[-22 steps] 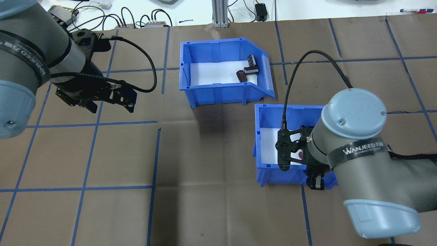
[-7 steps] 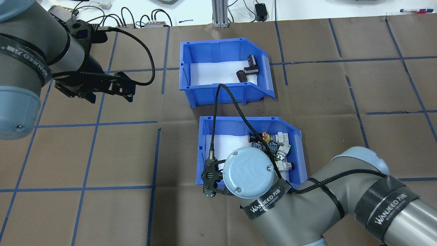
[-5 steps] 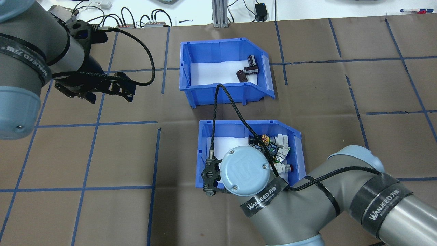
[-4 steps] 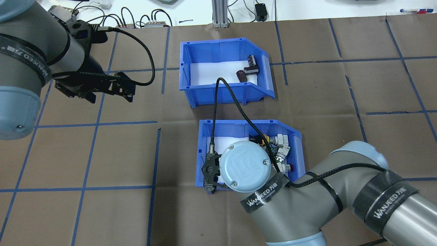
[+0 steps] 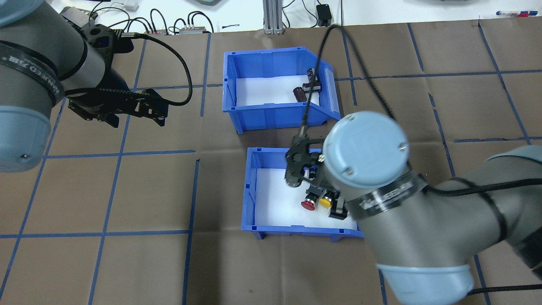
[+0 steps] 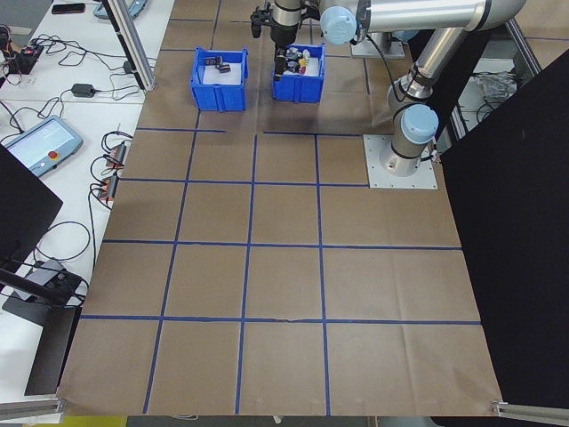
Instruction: Place battery box in front
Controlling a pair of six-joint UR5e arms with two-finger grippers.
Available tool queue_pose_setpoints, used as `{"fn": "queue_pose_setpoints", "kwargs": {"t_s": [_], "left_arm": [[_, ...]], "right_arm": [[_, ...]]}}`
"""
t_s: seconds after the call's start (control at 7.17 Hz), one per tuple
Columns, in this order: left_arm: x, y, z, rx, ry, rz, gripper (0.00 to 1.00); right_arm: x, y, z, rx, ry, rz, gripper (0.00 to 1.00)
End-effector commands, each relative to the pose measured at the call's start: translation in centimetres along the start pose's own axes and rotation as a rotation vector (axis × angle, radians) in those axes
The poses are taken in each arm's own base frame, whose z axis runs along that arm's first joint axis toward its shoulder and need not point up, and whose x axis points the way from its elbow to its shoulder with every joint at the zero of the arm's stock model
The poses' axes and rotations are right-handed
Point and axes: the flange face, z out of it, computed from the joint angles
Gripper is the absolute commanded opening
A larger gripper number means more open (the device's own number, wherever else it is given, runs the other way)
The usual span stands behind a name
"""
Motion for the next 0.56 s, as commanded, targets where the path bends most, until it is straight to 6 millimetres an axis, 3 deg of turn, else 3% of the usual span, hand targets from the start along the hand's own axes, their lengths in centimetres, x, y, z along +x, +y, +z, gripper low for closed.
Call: {"fn": "queue_pose_setpoints", "kwargs": {"t_s": [0.0,0.14,0.42], "left_arm": [[0.0,0.0,0.0,-0.008,-0.001,0.000,1.00],[0.0,0.0,-0.1,-0.009,-0.001,0.000,1.00],[-0.1,0.3,0.2,-0.042,0.000,-0.002,1.00]], "right_arm": [[7.1,5.1,-1.9,0.040,0.032,0.363,1.00],[9.3,6.0,-2.3,0.027,0.032,0.519,1.00],[11.7,6.0,-2.3,-0.052,-0.036,0.852,1.00]]}}
